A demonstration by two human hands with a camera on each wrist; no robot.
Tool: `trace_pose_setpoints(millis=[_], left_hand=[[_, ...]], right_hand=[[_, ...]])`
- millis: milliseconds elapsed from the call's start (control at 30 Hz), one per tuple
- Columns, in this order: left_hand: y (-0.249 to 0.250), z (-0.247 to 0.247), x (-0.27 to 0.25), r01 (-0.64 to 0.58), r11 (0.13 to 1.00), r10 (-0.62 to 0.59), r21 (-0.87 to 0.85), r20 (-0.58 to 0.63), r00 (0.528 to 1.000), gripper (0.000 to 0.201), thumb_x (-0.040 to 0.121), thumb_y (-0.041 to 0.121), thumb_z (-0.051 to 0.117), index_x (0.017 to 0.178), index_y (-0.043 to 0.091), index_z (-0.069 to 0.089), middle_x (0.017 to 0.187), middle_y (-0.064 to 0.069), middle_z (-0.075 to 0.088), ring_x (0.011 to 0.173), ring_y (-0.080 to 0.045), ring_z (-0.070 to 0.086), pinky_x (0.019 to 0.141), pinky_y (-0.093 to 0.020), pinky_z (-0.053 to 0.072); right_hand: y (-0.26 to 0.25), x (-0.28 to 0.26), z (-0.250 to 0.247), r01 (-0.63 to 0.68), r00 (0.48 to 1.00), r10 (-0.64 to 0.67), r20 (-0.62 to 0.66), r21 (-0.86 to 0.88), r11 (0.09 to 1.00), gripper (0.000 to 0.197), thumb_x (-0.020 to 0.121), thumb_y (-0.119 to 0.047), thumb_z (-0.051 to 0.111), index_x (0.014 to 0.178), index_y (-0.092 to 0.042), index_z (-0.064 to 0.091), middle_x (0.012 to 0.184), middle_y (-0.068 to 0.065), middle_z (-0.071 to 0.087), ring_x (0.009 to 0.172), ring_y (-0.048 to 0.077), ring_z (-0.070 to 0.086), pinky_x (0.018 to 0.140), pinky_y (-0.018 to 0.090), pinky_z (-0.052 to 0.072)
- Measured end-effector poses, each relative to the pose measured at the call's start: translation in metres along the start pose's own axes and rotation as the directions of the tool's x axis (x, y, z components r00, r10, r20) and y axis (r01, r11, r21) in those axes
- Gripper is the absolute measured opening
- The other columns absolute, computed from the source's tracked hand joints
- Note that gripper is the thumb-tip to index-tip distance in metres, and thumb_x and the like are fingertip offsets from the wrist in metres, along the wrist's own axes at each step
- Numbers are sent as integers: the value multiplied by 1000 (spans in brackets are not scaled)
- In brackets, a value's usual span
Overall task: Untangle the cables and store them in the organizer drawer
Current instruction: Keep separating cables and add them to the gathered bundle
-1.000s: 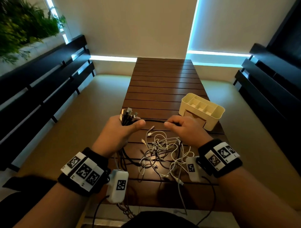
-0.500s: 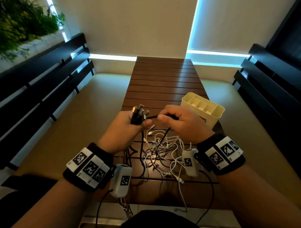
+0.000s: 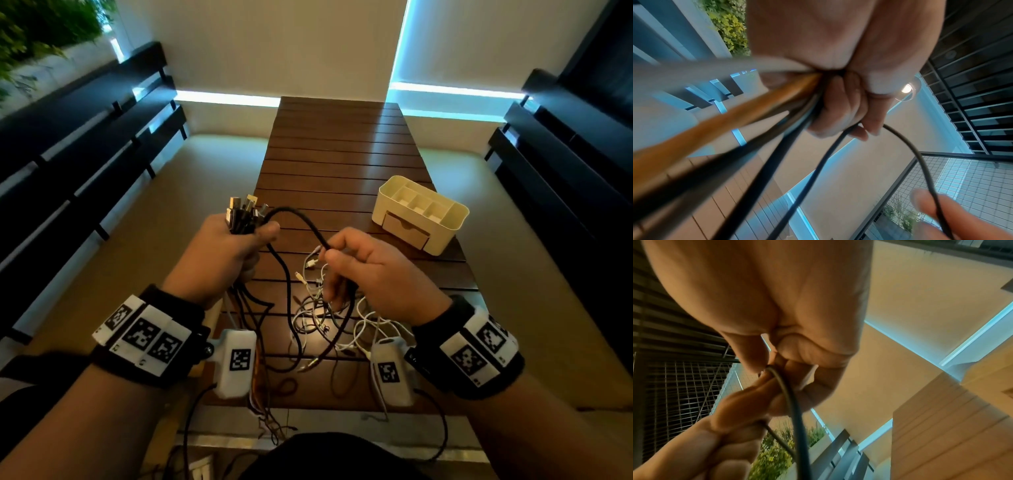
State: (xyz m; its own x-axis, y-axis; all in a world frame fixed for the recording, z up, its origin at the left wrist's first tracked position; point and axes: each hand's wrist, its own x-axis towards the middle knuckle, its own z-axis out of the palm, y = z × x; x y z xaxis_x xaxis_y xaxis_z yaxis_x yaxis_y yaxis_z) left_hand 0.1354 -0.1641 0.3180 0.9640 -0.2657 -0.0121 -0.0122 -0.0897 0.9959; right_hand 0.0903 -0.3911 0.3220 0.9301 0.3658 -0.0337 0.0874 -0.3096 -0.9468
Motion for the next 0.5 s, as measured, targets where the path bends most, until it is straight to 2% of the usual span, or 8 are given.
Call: trace_pose_setpoints(millis=[100, 167, 267, 333, 367, 400, 433, 500], left_hand=[[-4, -2, -2, 25, 1000, -25, 14, 6, 1000, 14, 95, 12, 59, 88, 0, 58, 56, -2, 28, 44, -14, 23, 45, -27, 22], [-6, -4, -4, 44, 999, -45, 21, 31, 999, 12, 95, 3, 55, 100, -2, 64, 55, -1, 30, 43, -14, 25, 42, -25, 24], [-11, -7, -6, 95, 995, -93, -23, 59, 994, 23, 94, -4, 51, 110, 2, 67, 55, 0, 27, 42, -13, 22, 41, -24, 23], [-13, -8, -6, 117, 991, -115, -67, 38, 993, 24, 93, -5, 50, 108, 2, 67, 54, 1, 25, 42, -12, 21, 41, -23, 21], [-13, -7, -6, 122, 989, -120, -80, 22, 993, 23, 94, -5, 49, 107, 2, 67, 54, 2, 25, 42, -11, 20, 41, -23, 21], [-13, -6, -6, 122, 989, -121, -87, 10, 993, 22, 94, -4, 49, 105, 2, 67, 54, 2, 25, 42, -12, 21, 41, -23, 21], [-12, -4, -6, 120, 989, -120, -91, 4, 993, 20, 95, -2, 49, 103, 3, 67, 54, 1, 26, 42, -12, 21, 42, -23, 21], [-11, 2, -7, 117, 988, -117, -103, 11, 993, 18, 97, 1, 50, 100, 3, 67, 57, -1, 26, 44, -13, 22, 43, -24, 20]], right_hand=[[12, -7, 13, -181, 976, 176, 131, 27, 983, 11, 104, -19, 46, 98, -14, 53, 85, 16, 74, 72, 28, 72, 67, 38, 56], [21, -13, 20, -297, 938, 277, 209, 72, 952, 11, 104, -19, 46, 96, -13, 52, 88, 20, 74, 76, 33, 72, 67, 39, 54], [27, -26, 29, -421, 869, 366, 333, 111, 900, 12, 104, -18, 46, 95, -11, 51, 90, 21, 73, 80, 34, 71, 71, 37, 57], [31, -33, 35, -465, 818, 391, 422, 83, 881, 11, 103, -18, 47, 97, -11, 52, 94, 19, 73, 86, 31, 71, 82, 40, 57], [33, -36, 37, -442, 796, 400, 453, -15, 897, 12, 103, -21, 48, 98, -12, 54, 98, 15, 74, 91, 28, 72, 88, 42, 56], [36, -38, 38, -368, 782, 413, 467, -189, 910, 14, 103, -27, 48, 101, -15, 56, 104, 10, 74, 96, 22, 71, 92, 42, 55], [39, -39, 37, -262, 773, 435, 463, -391, 882, 19, 102, -34, 49, 106, -19, 59, 107, 3, 72, 98, 17, 69, 93, 41, 54], [44, -40, 34, -140, 767, 508, 392, -670, 729, 28, 99, -47, 50, 114, -27, 61, 109, -5, 65, 98, 12, 61, 89, 37, 52]])
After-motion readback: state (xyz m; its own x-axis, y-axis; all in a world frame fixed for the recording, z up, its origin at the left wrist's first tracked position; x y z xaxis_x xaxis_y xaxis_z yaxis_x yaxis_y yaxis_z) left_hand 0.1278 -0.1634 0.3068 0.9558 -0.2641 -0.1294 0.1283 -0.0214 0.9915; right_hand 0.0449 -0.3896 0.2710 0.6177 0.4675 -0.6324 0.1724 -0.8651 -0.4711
